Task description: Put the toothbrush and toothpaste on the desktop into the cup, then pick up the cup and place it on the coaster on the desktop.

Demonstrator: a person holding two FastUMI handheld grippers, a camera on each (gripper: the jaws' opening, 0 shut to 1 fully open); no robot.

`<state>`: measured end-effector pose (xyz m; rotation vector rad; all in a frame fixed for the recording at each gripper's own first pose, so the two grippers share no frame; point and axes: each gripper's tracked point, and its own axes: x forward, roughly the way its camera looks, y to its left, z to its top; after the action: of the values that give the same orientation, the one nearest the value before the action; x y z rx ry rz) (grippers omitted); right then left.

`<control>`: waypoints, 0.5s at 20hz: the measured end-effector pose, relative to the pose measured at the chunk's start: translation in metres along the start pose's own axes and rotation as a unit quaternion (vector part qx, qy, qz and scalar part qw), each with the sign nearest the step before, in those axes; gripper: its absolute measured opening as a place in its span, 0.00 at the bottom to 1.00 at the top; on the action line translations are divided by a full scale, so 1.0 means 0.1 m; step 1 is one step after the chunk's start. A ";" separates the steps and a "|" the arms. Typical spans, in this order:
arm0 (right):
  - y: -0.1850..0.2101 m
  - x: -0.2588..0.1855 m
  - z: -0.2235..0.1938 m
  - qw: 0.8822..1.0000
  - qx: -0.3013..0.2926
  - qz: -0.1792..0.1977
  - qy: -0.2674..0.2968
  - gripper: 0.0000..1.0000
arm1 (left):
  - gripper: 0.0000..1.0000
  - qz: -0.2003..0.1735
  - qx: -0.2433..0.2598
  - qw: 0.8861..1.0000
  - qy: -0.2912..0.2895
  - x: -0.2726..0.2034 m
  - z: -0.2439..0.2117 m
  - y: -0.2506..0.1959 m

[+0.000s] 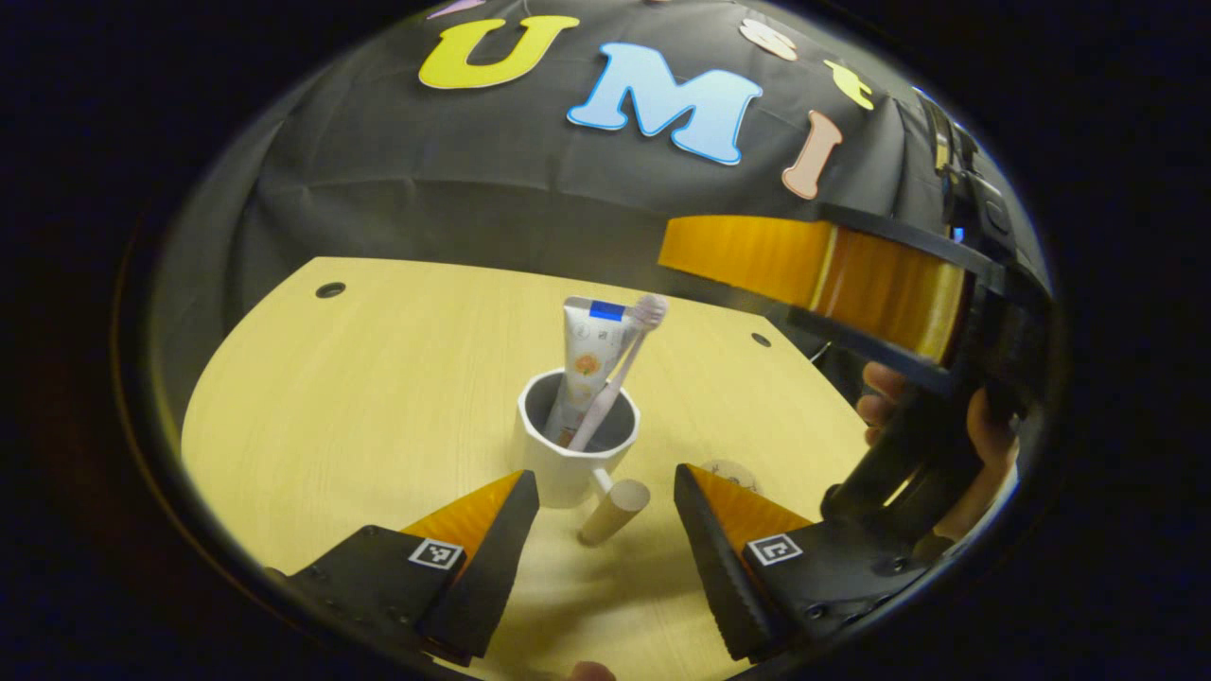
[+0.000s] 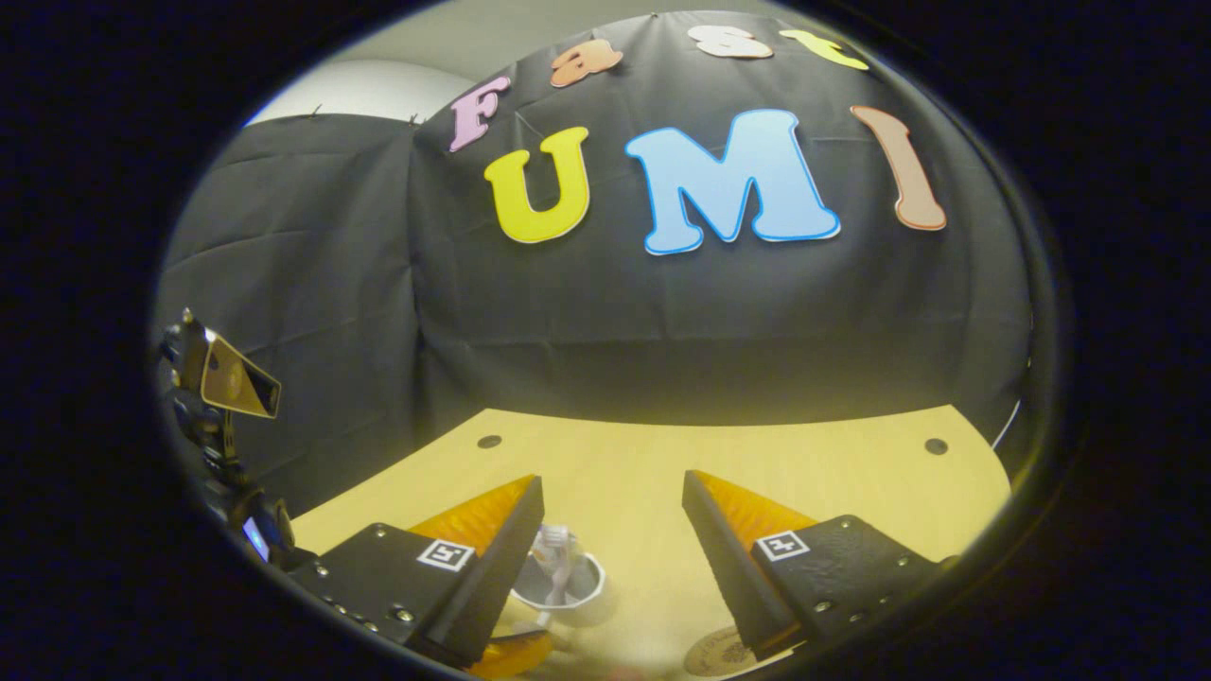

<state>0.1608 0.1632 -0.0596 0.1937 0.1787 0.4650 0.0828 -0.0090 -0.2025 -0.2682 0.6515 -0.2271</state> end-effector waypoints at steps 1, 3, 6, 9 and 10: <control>-0.07 -0.04 0.04 1.000 0.001 -0.009 0.001 0.93 | 0.94 0.004 -0.004 1.000 0.008 0.04 -0.02 -0.01; -0.20 -0.13 0.14 1.000 0.006 -0.019 -0.001 0.93 | 0.94 0.016 -0.011 1.000 0.023 0.09 -0.05 -0.03; -0.41 -0.24 0.24 0.999 0.010 -0.037 -0.006 0.93 | 0.94 0.038 -0.017 0.998 0.044 0.15 -0.10 -0.01; -0.69 -0.34 0.22 0.998 -0.001 -0.063 0.005 0.93 | 0.94 0.060 -0.027 0.995 0.080 0.27 -0.17 0.04; -0.76 -0.37 0.19 0.997 -0.006 -0.071 0.011 0.93 | 0.94 0.068 -0.029 0.993 0.095 0.30 -0.20 0.05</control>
<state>0.1649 0.0767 -0.0538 0.1632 0.2104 0.3268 0.0941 -0.0164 -0.2366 -0.2588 0.8621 -0.1037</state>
